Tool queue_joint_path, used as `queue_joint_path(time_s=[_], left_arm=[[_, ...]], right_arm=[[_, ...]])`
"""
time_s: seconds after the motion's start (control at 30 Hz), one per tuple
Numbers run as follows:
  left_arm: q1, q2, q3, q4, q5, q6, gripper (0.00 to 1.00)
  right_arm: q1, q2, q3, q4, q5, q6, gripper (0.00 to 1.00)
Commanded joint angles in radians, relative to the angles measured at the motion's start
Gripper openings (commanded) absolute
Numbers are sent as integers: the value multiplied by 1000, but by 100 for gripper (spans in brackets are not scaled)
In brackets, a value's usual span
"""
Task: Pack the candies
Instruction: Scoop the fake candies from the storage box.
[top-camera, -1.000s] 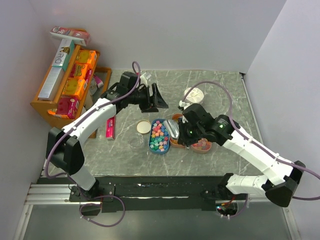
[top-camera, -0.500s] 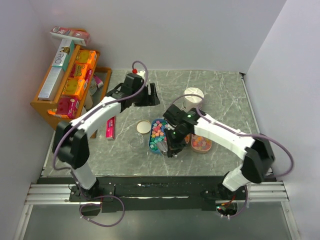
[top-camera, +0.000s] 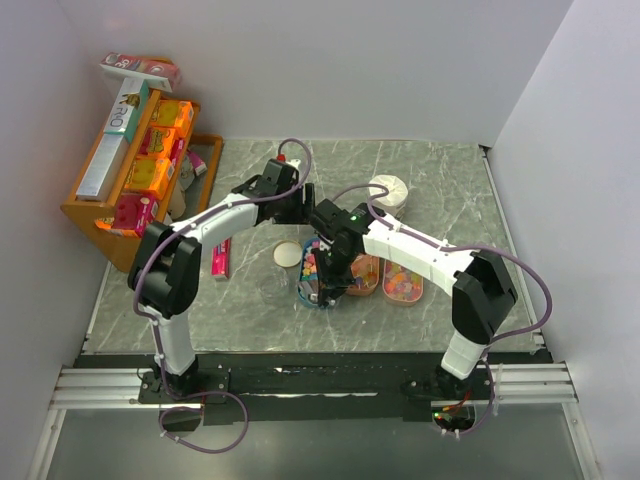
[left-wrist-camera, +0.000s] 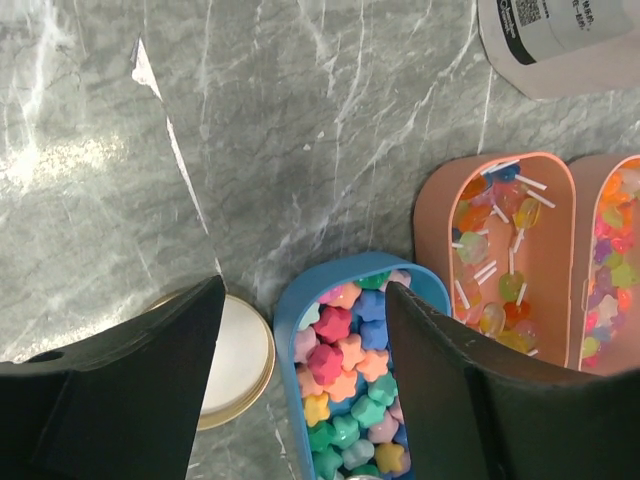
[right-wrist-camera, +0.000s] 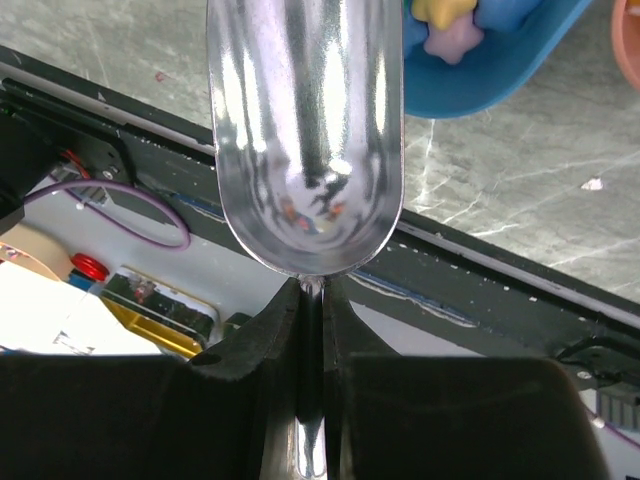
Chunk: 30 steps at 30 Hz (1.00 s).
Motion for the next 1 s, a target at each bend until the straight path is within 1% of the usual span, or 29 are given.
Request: queue_joint_path(time_s=[0.0, 0.17, 0.47, 0.63, 0.97], left_arm=[[3, -2, -35, 66, 8, -8, 70], [2, -9, -83, 83, 5, -16, 71], [2, 7, -79, 66, -9, 1, 70], [2, 13, -80, 72, -7, 9, 70], [2, 45, -83, 64, -1, 3, 67]], right_arm=[[-12, 4, 0, -31, 9, 36, 0], [-11, -23, -49, -13, 4, 50, 0], [-17, -9, -83, 27, 32, 79, 0], [-15, 39, -57, 33, 53, 84, 0], [-15, 128, 20, 53, 115, 76, 0]])
